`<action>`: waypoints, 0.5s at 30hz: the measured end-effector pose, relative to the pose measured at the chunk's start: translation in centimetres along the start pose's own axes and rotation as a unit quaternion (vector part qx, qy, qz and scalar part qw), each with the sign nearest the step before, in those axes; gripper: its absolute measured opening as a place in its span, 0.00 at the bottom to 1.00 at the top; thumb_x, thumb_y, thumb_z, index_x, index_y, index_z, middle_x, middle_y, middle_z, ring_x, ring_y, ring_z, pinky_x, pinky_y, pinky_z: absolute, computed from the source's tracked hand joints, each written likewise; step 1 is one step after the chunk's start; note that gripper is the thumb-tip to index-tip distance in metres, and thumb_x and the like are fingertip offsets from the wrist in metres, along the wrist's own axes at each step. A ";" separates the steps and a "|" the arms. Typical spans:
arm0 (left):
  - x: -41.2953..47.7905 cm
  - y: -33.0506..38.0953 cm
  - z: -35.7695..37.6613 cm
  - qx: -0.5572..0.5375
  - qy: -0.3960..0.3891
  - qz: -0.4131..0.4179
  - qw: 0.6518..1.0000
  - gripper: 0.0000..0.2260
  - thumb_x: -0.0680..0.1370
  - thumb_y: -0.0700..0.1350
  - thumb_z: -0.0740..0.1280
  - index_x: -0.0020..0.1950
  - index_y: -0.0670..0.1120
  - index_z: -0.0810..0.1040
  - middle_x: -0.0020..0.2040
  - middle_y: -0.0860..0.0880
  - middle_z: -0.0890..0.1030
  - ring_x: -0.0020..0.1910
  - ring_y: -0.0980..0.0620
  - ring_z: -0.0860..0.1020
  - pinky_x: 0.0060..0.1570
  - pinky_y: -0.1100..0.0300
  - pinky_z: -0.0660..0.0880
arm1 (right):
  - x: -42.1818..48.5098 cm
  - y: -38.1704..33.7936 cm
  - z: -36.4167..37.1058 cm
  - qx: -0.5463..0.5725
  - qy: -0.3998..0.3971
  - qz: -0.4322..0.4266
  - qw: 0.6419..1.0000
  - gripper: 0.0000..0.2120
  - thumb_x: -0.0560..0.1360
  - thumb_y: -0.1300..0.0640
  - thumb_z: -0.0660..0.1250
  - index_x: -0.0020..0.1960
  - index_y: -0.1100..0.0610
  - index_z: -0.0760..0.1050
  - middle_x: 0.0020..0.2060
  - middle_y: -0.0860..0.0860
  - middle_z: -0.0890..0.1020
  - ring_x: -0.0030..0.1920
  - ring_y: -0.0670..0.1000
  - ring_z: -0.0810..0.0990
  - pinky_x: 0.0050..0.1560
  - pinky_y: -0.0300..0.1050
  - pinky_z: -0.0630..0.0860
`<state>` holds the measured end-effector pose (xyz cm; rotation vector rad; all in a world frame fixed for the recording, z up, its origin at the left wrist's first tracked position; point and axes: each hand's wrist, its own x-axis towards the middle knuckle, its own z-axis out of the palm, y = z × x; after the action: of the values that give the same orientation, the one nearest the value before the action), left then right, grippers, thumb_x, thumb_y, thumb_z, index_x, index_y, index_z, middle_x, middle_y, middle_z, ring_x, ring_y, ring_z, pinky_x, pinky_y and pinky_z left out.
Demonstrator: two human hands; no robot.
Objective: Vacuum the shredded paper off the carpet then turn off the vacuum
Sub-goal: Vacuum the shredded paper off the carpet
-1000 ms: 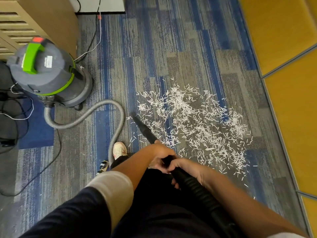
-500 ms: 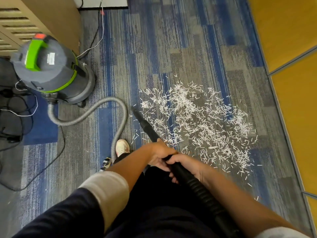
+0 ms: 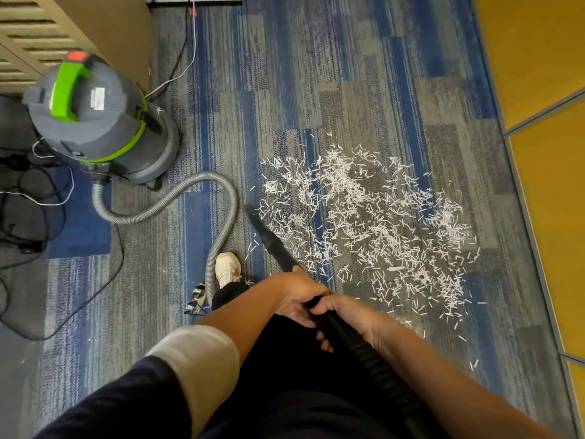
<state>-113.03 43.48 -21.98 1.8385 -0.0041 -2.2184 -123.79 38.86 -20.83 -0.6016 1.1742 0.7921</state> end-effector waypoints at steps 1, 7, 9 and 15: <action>0.1 -0.1 0.0 -0.001 0.009 -0.002 1.000 0.13 0.82 0.47 0.58 0.62 0.43 0.59 0.41 0.43 0.76 0.36 0.50 0.77 0.47 0.56 0.78 | 0.0 -0.1 0.1 -0.003 0.001 0.001 1.000 0.13 0.77 0.57 0.56 0.39 0.65 0.69 0.21 0.55 0.73 0.18 0.49 0.73 0.19 0.34 0.69; 0.6 0.6 -0.9 -0.046 0.048 0.034 0.997 0.38 0.80 0.46 0.63 0.77 0.47 0.37 0.44 0.42 0.78 0.35 0.51 0.79 0.37 0.58 0.80 | 0.1 -1.5 -0.1 0.001 0.009 -0.018 1.000 0.13 0.77 0.58 0.57 0.38 0.64 0.70 0.19 0.54 0.74 0.17 0.49 0.73 0.19 0.33 0.69; 0.7 1.7 -1.5 -0.049 0.053 0.049 0.996 0.36 0.80 0.46 0.64 0.77 0.47 0.40 0.45 0.42 0.78 0.35 0.50 0.79 0.32 0.59 0.80 | -0.1 -2.5 -0.4 0.020 0.017 -0.035 0.999 0.13 0.77 0.58 0.58 0.37 0.63 0.70 0.20 0.54 0.73 0.17 0.49 0.72 0.19 0.32 0.69; 0.5 1.7 -2.5 -0.031 0.063 0.043 0.997 0.34 0.81 0.46 0.62 0.77 0.46 0.42 0.46 0.43 0.77 0.37 0.50 0.79 0.32 0.61 0.79 | 0.9 -3.0 0.2 0.018 0.009 -0.037 0.999 0.11 0.77 0.58 0.59 0.39 0.63 0.71 0.24 0.55 0.73 0.19 0.49 0.73 0.20 0.34 0.70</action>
<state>-110.36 42.18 -22.73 1.9045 0.0097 -2.0188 -121.04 37.44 -21.60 -0.6191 1.1735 0.7029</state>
